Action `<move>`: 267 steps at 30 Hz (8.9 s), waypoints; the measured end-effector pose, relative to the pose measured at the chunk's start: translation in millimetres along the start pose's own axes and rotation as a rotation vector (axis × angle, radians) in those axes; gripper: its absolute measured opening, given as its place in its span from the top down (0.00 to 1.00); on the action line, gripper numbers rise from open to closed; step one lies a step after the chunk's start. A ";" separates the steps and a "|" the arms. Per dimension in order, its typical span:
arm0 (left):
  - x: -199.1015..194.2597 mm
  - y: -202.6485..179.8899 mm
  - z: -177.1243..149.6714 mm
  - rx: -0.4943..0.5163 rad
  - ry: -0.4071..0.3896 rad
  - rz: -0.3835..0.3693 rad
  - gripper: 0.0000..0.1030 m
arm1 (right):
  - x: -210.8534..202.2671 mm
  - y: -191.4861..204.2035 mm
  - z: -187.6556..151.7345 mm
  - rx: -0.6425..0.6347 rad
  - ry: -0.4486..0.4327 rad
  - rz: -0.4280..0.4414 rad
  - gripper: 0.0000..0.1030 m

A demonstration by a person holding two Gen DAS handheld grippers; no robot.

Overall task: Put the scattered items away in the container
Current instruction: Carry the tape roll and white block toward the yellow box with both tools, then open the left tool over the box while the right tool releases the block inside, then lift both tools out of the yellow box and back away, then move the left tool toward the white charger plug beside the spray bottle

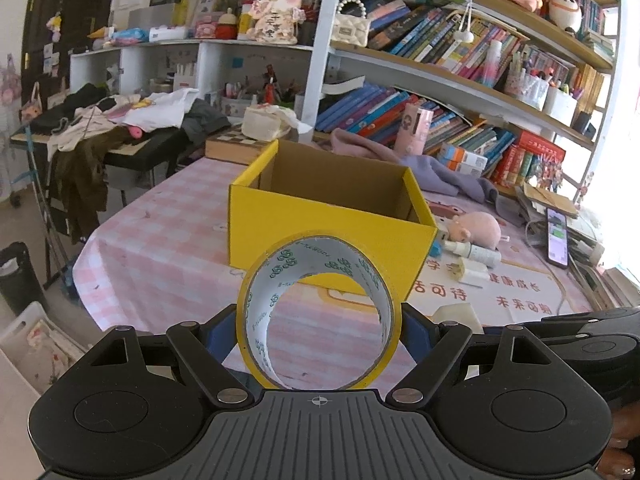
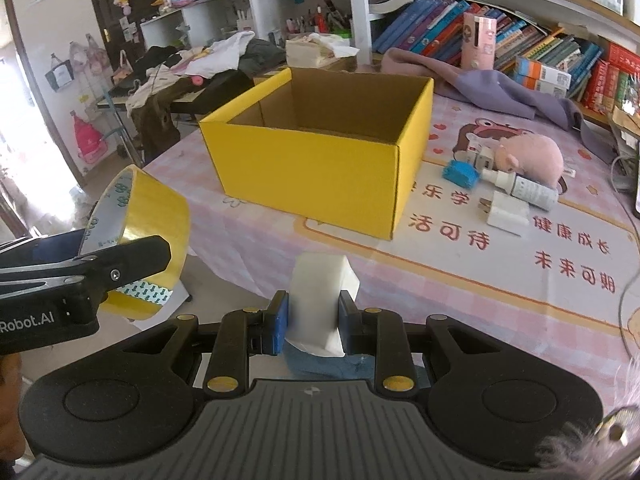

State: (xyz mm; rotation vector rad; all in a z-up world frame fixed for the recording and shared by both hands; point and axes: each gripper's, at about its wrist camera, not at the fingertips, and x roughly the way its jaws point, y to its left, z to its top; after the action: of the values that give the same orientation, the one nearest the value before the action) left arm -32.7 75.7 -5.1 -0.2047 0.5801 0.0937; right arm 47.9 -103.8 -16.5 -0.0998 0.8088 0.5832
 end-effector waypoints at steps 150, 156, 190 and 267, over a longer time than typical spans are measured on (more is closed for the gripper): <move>-16.3 -71.2 3.2 0.110 -0.129 0.178 0.07 | -74.9 -44.1 -27.0 -0.072 -0.385 -0.296 0.23; -14.7 -88.1 -2.5 0.215 -0.131 0.116 0.07 | -75.7 -63.5 -37.1 0.027 -0.343 -0.376 0.23; 40.3 -165.8 -5.2 0.380 -0.001 -0.183 0.07 | -90.9 -127.5 -51.9 0.174 -0.214 -0.490 0.18; 247.2 -285.6 63.3 0.381 0.305 -0.026 0.15 | 51.4 -318.4 86.9 0.029 -0.021 -0.044 0.32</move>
State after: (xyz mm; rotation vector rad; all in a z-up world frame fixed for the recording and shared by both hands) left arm 248.4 -181.7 -42.8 0.1473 0.8861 -0.0754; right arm 300.6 -321.5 -34.8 -0.0843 0.7923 0.5297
